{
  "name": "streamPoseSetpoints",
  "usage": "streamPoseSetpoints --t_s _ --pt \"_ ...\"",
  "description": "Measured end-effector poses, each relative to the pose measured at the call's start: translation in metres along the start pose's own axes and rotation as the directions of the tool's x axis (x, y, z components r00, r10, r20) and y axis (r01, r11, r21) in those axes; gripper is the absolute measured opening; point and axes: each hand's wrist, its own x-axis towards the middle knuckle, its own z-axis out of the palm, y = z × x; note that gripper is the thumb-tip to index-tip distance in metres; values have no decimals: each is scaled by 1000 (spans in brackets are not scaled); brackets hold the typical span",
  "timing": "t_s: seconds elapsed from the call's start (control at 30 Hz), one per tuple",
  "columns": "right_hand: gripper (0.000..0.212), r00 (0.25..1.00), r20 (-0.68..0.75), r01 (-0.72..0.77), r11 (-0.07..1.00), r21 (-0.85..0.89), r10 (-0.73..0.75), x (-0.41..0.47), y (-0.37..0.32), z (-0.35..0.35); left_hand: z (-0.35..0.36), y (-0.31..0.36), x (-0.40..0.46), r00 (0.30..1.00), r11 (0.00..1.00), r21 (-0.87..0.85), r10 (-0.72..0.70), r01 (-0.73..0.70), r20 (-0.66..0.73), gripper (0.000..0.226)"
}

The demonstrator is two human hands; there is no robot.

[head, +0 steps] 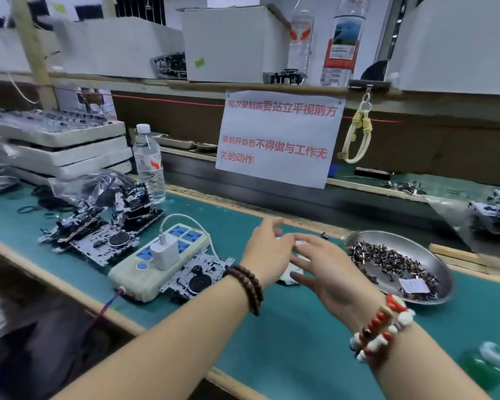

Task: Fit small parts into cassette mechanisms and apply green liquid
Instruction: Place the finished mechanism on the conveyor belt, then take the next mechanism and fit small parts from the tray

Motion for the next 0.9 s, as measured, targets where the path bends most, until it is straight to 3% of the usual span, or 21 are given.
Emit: streamPoseSetpoints --t_s 0.17,0.33,0.47,0.63,0.73,0.9 --pt "37 999 48 37 958 -283 -25 23 23 40 -36 -38 -7 983 931 356 129 -74 -134 41" --pt "41 991 75 -87 958 -274 112 48 43 68 -65 -65 -11 980 832 555 113 -4 -162 42" --pt "45 986 64 -131 948 -289 156 63 52 90 -81 -83 -7 996 690 720 -4 71 -94 42" --pt "59 989 -5 -135 888 -440 148 73 59 99 -87 -100 -5 994 602 791 -65 105 -83 42" --pt "37 983 -13 -169 889 -425 181 74 63 100 -86 -104 -3 993 570 814 -76 116 -89 42" --pt "28 985 -59 -173 912 -371 163 73 70 99 -84 -99 -4 996 560 825 -78 79 -43 43"
